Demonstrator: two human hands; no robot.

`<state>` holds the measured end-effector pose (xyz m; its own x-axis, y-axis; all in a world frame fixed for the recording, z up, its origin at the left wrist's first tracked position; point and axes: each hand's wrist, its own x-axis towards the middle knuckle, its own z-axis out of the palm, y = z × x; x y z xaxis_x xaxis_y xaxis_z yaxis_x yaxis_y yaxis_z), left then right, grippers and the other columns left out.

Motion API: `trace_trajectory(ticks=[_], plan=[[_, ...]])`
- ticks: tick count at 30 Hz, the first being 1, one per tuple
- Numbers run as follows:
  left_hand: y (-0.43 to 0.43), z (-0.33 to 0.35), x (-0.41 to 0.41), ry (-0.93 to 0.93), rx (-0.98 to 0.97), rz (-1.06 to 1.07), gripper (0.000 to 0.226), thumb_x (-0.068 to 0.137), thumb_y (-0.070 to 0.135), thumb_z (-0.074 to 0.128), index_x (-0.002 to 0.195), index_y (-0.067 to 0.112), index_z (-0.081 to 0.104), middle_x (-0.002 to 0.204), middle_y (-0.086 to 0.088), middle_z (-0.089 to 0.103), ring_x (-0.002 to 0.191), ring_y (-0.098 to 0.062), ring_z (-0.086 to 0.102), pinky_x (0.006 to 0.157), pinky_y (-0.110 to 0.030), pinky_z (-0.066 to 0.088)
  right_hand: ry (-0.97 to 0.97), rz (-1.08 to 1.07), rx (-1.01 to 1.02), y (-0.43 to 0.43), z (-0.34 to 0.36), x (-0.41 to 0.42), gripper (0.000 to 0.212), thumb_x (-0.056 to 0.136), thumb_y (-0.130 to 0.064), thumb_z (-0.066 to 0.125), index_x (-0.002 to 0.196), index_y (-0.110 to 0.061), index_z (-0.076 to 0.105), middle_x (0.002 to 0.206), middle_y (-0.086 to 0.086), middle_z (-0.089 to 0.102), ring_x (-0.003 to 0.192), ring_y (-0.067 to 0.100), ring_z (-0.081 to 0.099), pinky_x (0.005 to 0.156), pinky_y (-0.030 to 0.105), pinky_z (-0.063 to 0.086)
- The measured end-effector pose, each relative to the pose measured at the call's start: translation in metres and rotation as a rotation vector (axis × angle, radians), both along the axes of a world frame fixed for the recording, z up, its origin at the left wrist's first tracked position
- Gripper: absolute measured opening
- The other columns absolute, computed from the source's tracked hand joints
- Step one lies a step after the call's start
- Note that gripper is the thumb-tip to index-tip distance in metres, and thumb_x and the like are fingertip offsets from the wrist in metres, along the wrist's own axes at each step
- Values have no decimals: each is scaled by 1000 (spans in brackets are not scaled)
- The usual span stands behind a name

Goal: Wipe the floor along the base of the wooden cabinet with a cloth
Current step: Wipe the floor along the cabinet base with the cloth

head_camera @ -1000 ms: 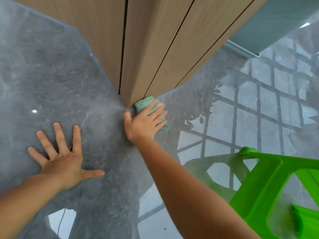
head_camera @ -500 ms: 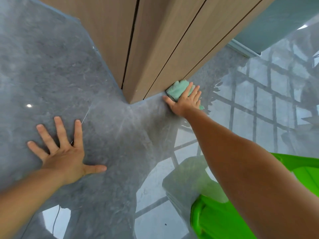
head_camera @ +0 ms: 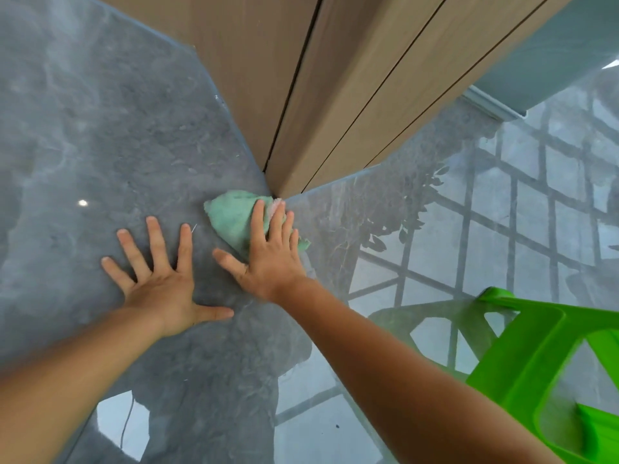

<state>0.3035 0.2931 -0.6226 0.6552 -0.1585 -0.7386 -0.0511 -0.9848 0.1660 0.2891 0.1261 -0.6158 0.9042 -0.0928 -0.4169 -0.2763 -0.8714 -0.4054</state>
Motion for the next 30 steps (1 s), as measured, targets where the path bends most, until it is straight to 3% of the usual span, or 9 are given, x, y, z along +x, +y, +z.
trace_trajectory(ticks=[1,3,5,6,10,15,22,30], plan=[[5,-2,-2,-42,-31,-13,156,35,104,41,142,32,-46,145,-13,-59,137,-53,-44,111,-74,-11,-29,64,4,3,4,-5,99,87,-69,45,155,-23,-12,161,17,-22,147,38,-21,120,54,-4],[21,-11,-1,-200,-91,-55,146,44,104,35,159,28,-9,164,-14,-26,149,-52,-17,114,-73,-1,-170,117,11,9,9,-14,84,89,-63,44,155,-32,2,164,12,-14,149,34,-15,121,52,1],[39,-16,14,-372,-111,-29,121,60,97,34,157,24,21,167,-14,2,149,-52,8,113,-73,9,-279,149,-4,14,8,-17,76,89,-63,40,154,-37,12,165,12,-9,150,33,-14,121,49,1],[49,-18,27,-432,-97,10,112,66,93,31,155,25,25,166,-14,7,148,-53,11,112,-74,10,-276,176,-30,16,6,-15,76,88,-65,39,154,-39,12,165,12,-10,149,32,-17,121,49,-1],[75,-33,73,-537,-17,311,111,71,96,16,156,24,12,168,-13,5,149,-57,2,109,-80,14,-165,263,-202,20,-13,20,82,84,-75,35,154,-42,6,164,8,-16,147,34,-24,120,55,-5],[65,-48,70,-648,55,299,106,80,88,24,157,15,16,166,-21,13,147,-60,5,108,-83,10,-219,357,-362,21,-30,127,82,82,-80,21,153,-43,4,164,7,-15,147,36,-23,118,54,-9],[72,-56,58,-679,104,297,107,78,84,31,157,13,24,166,-21,15,147,-58,6,111,-77,6,-212,376,-333,67,-42,291,79,85,-78,16,154,-42,4,164,5,-16,147,34,-22,119,56,-7],[73,-52,74,-693,89,331,106,73,82,39,154,14,34,166,-18,18,148,-57,7,113,-75,5,-274,447,-345,65,-37,314,73,89,-73,21,154,-41,8,165,0,-11,149,33,-17,120,54,-5]])
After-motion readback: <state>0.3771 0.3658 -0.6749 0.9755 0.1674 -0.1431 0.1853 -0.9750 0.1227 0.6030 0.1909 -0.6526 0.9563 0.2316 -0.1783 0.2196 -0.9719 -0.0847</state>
